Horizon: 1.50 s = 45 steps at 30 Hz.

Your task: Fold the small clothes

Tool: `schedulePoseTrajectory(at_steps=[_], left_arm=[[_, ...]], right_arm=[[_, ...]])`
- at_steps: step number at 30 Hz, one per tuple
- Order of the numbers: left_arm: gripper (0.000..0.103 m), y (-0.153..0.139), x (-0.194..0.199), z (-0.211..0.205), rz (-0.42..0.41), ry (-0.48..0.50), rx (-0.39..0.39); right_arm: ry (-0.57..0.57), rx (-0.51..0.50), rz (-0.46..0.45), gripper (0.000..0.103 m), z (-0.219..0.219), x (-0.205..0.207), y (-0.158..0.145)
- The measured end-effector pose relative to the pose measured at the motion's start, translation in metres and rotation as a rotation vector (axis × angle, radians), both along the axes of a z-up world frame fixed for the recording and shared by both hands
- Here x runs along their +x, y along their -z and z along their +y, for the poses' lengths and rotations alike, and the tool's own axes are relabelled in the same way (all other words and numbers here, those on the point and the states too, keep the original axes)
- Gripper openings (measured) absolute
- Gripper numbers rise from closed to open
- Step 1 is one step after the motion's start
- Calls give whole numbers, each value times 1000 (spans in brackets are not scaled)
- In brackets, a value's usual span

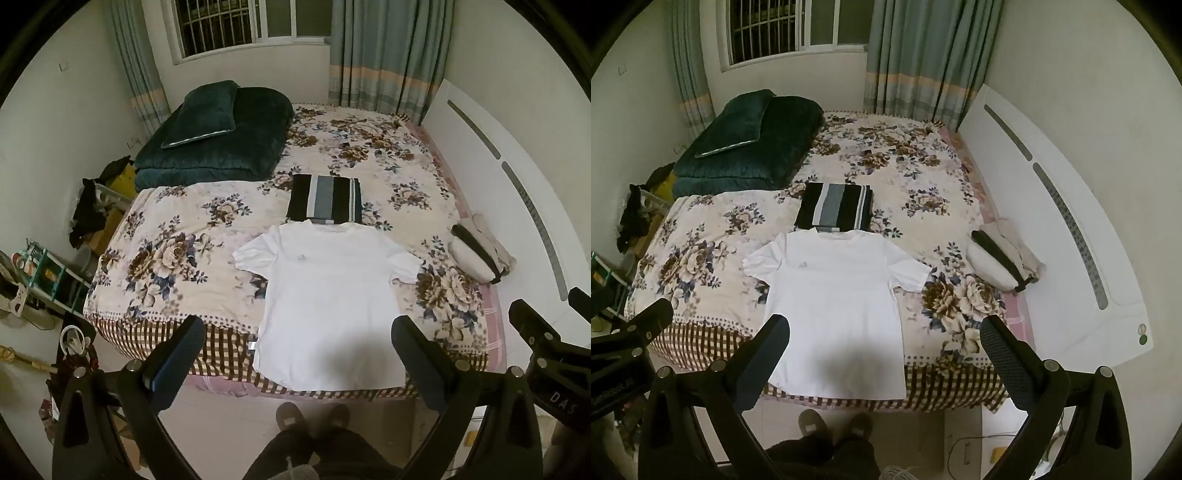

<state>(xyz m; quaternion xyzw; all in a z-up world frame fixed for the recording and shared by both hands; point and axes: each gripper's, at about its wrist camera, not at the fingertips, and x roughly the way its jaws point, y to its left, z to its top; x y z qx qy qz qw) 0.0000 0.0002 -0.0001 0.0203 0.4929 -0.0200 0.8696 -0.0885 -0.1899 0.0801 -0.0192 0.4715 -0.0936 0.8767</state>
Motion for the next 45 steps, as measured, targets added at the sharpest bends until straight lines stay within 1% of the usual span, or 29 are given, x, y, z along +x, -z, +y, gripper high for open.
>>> schedulePoseTrajectory(at_steps=[4, 5, 12, 22, 24, 34, 45], left_arm=[[103, 0, 0, -2, -6, 5, 8], [103, 0, 0, 0, -3, 3, -7], [103, 2, 3, 1, -4, 5, 4], [103, -1, 0, 0, -8, 6, -10], [103, -1, 1, 0, -9, 5, -9], [103, -11, 9, 0, -15, 3, -6], [103, -9, 6, 2, -19, 3, -10]], right_arm=[[0, 0, 1, 103, 0, 0, -1], [1, -3, -1, 103, 1, 0, -1], [-1, -1, -3, 103, 2, 0, -3], [-1, -2, -3, 103, 1, -1, -2], [0, -2, -4, 103, 5, 1, -9], [-2, 0, -5, 103, 2, 0, -6], [-2, 3, -7, 103, 2, -1, -6]])
